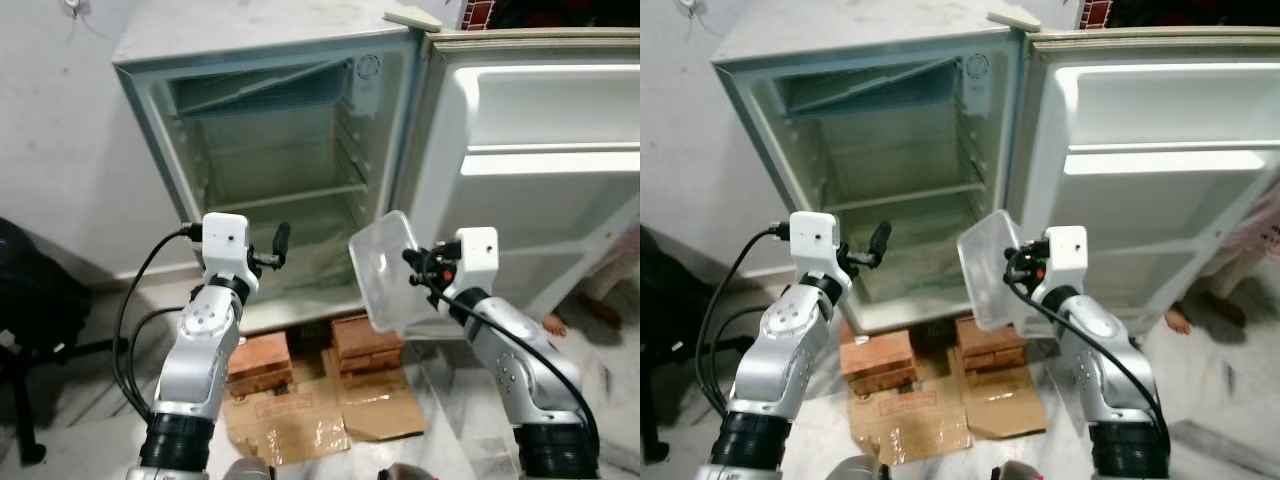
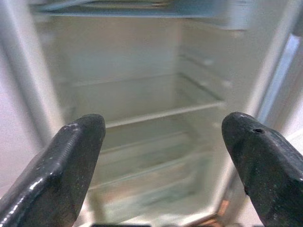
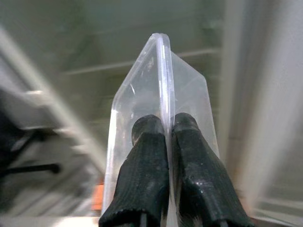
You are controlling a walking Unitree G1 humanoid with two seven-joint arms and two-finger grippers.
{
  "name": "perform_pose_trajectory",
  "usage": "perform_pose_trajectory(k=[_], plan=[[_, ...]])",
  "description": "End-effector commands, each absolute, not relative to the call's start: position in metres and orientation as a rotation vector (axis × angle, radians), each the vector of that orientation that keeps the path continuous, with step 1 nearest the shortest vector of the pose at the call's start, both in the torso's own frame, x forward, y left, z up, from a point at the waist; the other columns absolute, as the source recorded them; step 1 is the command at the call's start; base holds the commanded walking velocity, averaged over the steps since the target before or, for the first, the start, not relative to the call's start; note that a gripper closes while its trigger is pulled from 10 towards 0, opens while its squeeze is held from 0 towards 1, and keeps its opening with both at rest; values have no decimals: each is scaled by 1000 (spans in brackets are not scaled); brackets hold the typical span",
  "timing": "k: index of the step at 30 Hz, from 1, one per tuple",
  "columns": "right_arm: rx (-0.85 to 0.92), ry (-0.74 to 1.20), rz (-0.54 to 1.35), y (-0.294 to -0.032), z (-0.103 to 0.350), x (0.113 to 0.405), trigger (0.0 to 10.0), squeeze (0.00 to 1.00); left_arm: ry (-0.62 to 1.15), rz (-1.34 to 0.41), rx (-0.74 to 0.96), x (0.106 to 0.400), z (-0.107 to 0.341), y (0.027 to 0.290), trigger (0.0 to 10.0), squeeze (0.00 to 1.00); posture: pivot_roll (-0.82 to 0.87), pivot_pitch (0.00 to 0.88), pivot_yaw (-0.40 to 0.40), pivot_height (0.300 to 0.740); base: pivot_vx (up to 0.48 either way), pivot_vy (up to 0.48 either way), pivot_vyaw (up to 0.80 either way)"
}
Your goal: Restocking fridge
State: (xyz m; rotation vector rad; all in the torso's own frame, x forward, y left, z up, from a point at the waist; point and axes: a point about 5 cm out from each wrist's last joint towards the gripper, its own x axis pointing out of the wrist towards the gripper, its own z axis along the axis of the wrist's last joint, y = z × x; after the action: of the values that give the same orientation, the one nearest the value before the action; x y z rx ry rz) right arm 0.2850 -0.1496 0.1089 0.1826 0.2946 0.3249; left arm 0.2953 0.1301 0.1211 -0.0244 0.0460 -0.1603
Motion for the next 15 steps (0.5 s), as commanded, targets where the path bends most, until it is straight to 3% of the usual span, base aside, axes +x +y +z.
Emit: perform_pose_trajectory(k=[1, 15], plan=[[174, 279, 316, -153, 113, 290, 10000, 0, 9, -168, -26, 296, 128, 129, 10000, 0, -14, 0, 13, 740, 0, 0, 0], [184, 260, 343, -149, 117, 298, 10000, 0, 48, -80, -45, 296, 122, 145, 10000, 0, -9, 0, 11, 740, 0, 0, 0]])
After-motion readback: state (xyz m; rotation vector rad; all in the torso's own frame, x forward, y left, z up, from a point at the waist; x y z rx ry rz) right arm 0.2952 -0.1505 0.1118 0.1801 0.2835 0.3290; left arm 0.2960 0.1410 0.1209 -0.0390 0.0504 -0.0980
